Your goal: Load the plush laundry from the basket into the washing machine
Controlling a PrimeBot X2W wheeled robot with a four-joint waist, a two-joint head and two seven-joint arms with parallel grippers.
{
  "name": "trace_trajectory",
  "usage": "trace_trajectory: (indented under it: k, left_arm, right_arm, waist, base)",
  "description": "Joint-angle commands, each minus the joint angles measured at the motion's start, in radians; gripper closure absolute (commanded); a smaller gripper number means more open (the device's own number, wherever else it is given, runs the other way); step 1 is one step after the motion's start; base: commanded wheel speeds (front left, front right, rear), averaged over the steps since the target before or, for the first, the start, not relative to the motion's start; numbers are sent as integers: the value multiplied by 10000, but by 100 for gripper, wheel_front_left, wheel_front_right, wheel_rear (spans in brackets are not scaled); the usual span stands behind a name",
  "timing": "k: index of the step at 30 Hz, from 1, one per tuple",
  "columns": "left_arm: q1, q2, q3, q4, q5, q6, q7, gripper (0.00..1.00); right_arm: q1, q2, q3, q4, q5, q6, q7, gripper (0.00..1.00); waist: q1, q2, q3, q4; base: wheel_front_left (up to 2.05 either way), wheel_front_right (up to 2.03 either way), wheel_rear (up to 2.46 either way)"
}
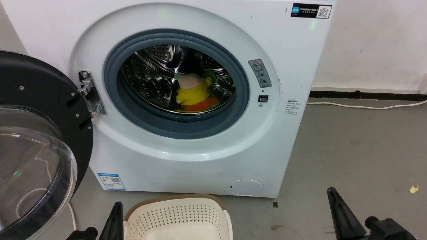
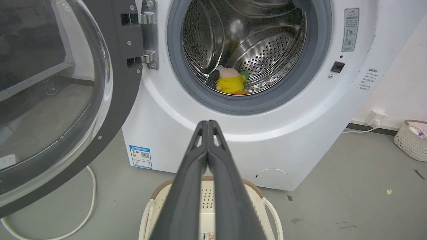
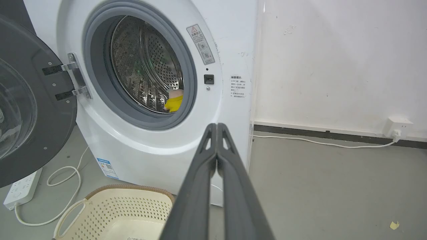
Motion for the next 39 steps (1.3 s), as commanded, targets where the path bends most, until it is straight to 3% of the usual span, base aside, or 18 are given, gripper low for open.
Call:
trace_trajectory:
  k: [1,39]
  left_arm:
    - [-125,-44,33,-55,128,21,86,100]
    - [-599,-295,131,-415,1066,55,843,100]
  right_arm:
    - [-206,2,-27,7,-86,-2,58,100]
    - [-678,5,-172,20,-396,-4,819,100]
  waist:
    - [0,0,8,-2]
    - [0,0,212,-55]
  base:
    - [0,0,0]
    - [0,0,0]
